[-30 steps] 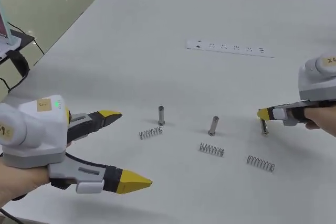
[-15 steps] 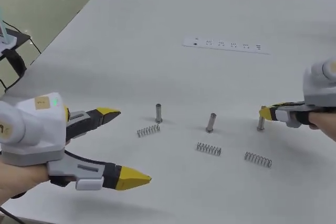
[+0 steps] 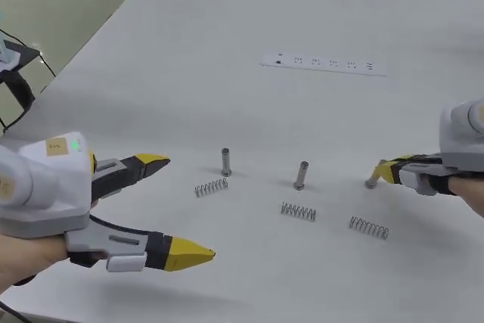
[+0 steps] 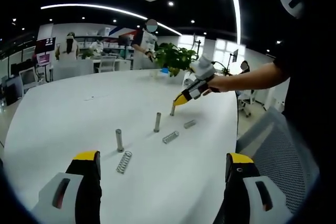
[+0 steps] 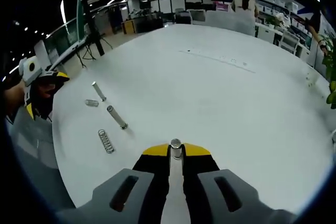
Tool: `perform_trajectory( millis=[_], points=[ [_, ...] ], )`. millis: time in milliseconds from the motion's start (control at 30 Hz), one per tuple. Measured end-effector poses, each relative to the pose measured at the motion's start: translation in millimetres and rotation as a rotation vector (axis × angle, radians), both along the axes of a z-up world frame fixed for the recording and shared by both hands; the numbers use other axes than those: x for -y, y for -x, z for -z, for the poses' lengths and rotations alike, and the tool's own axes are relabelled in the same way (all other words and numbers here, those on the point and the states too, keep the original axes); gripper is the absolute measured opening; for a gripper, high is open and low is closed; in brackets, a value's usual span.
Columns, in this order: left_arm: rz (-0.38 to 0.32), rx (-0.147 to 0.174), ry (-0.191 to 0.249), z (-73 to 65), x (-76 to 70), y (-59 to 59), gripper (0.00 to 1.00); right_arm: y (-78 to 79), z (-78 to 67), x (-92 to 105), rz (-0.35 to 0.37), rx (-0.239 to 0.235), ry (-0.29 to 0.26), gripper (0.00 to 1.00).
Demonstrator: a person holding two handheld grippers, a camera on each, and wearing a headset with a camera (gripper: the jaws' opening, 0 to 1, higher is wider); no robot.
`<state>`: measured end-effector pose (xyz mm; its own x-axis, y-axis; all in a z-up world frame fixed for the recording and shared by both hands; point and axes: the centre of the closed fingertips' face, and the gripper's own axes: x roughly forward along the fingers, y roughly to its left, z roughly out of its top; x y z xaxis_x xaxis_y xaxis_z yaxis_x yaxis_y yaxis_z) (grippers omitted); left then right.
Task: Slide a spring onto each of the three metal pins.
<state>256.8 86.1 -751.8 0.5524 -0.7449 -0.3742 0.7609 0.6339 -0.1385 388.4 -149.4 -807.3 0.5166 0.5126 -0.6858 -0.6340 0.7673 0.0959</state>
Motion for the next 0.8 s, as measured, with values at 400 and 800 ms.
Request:
perform_trajectory(
  millis=[400,800],
  points=[
    [-0.001,0.009,0.003,-3.7,-1.6,-1.9,0.97,4.3,-1.1,-0.9,-0.025,0.029,0.012,0.20],
    [0.012,0.001,0.002,-2.4,1.9,-1.3,0.97,18.5,-5.1,11.1,-0.079,0.057,0.004,0.27]
  ],
)
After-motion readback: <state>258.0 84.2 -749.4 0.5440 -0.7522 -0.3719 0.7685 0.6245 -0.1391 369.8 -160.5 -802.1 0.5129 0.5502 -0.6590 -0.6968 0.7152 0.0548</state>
